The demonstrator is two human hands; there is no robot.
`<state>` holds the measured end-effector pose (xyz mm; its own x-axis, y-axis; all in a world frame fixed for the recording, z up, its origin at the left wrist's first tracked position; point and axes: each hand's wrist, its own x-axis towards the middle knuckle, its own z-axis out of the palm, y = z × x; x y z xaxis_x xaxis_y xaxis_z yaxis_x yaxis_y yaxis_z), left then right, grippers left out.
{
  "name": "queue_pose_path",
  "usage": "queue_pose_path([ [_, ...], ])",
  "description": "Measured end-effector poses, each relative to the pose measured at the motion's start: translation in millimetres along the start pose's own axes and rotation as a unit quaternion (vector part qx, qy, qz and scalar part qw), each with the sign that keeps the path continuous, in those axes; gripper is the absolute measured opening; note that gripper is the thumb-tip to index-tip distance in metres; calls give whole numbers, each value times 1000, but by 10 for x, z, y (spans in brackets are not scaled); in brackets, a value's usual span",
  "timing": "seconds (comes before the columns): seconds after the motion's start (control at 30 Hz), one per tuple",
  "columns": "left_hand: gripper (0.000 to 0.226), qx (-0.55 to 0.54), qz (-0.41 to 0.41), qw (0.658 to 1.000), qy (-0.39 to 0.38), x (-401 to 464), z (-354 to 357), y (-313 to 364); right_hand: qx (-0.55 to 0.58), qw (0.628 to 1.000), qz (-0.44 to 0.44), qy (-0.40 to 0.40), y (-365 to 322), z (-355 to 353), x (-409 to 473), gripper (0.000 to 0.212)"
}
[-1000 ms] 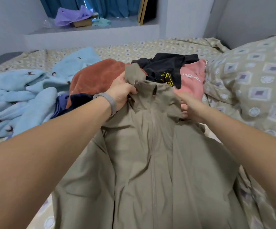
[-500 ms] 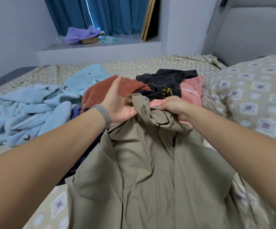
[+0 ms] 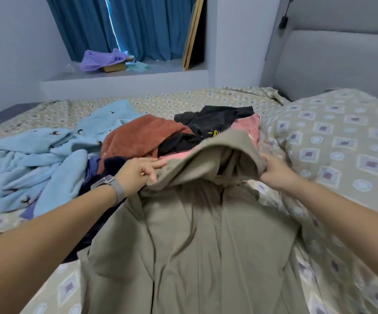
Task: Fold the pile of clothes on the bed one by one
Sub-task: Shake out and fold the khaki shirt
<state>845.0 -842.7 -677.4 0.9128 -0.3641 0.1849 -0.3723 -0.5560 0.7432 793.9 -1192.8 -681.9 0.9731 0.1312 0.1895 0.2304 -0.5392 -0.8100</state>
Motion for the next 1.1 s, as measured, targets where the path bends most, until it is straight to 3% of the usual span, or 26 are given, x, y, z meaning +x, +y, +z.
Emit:
queue_pose_path([
  [0.1,90,22,-49,998,-26,-274,118,-202,-170,981,13,-91,332,59,-237,47],
  [0.17,82,75,-59,993,-70,-421,89,-299,-191,955,54,-221,394,132,-371,40],
  [0.23,64,181,-16,977,-107,-492,47,-325,-158,916,87,-360,313,221,-512,33],
  [0.33,51,188,-6,982,-1,-508,17,-312,-145,884,97,-434,256,273,-594,28],
  [0.4,27,126,-60,986,91,-483,16,-259,-168,901,93,-388,293,254,-499,26],
  [0.43,11,94,-107,985,98,-459,15,-218,-179,924,87,-327,298,241,-420,30],
  [0.53,75,8,-269,963,-9,-327,75,-107,-182,976,66,-99,301,260,-178,32],
  [0.57,80,23,-290,955,-53,-300,115,-67,-183,977,91,-56,296,292,-113,51],
  [0.67,80,85,-311,934,-153,-264,210,-51,-226,948,208,-85,356,447,-23,113],
  [0.77,55,83,-300,932,-187,-298,230,-73,-180,933,288,-121,496,595,-22,136],
  [0.87,56,102,-281,931,-209,-313,186,-141,-131,939,302,-103,579,645,-4,121],
  [0.97,54,107,-254,935,-223,-368,191,-204,-10,953,269,-142,526,629,-54,52],
  [1.0,47,109,-241,939,-219,-386,195,-234,10,954,256,-157,508,627,-77,42],
  [1.1,34,130,-197,952,-196,-417,177,-245,2,957,244,-156,478,644,-99,38],
])
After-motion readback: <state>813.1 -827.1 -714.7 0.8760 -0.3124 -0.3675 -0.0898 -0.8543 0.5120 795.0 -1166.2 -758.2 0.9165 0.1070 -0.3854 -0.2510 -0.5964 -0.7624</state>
